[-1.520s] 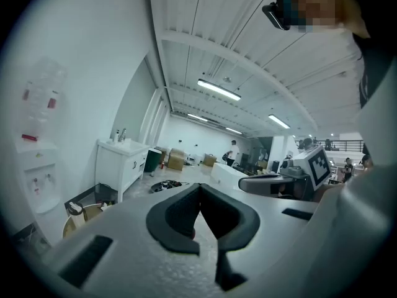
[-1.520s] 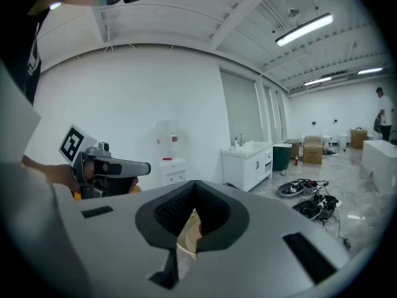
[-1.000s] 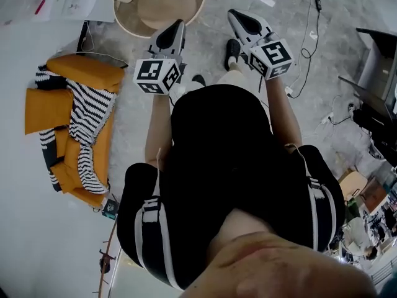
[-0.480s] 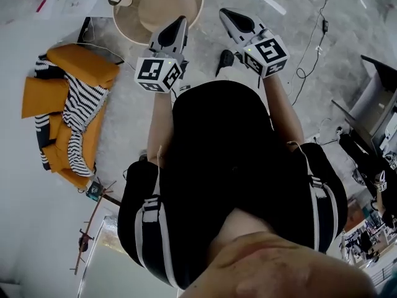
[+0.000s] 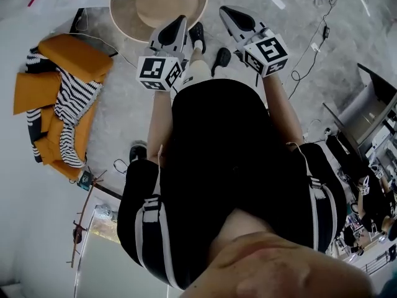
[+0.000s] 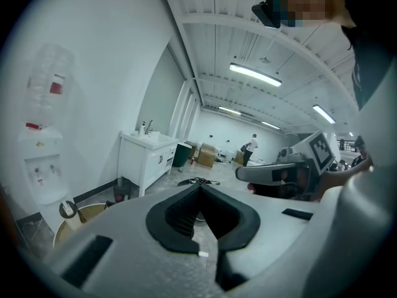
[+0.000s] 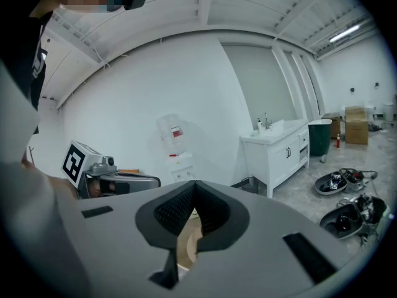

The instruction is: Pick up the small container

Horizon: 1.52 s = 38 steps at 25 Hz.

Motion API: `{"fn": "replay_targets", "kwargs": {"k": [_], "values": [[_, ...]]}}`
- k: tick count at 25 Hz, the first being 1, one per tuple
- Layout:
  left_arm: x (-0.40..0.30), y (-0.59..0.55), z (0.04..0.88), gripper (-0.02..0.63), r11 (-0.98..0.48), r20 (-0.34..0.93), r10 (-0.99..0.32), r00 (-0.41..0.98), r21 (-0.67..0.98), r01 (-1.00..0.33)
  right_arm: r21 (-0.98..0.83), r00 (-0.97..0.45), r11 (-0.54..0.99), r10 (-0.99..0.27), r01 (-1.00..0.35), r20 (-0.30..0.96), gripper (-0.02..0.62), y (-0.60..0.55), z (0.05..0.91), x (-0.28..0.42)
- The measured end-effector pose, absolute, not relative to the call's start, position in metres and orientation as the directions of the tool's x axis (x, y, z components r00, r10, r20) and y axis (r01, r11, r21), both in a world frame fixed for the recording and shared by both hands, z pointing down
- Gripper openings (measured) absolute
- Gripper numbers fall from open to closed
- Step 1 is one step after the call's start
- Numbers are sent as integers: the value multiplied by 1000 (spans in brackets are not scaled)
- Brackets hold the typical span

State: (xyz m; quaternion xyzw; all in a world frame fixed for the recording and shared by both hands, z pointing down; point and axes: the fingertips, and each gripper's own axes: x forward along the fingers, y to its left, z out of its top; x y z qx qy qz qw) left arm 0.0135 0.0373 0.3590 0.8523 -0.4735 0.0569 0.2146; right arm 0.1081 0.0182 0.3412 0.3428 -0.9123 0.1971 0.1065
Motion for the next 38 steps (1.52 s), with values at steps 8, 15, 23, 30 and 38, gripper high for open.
{"fn": "replay_targets", "kwargs": {"k": [8,15,23,30,38], "values": [[-25,-59,394,17,-477,299,-779,552,289,-830,-250,-708,672,-591,-697,386,2,-62,358,63],[-37,-104,446,17,-539,332,-708,623,316,-781,-239,-678,648,-601,-723,423,2,-112,381,31],[-30,-131,538,18,-553,403,-626,667,374,-745,-255,-626,585,-614,-770,481,2,-142,422,40],[-26,-155,623,20,-545,449,-600,662,377,-749,-285,-605,546,-602,-788,520,2,-158,472,42],[-23,-153,730,139,-574,553,-511,658,350,-740,-328,-621,543,-542,-773,566,2,-150,526,27]]}}
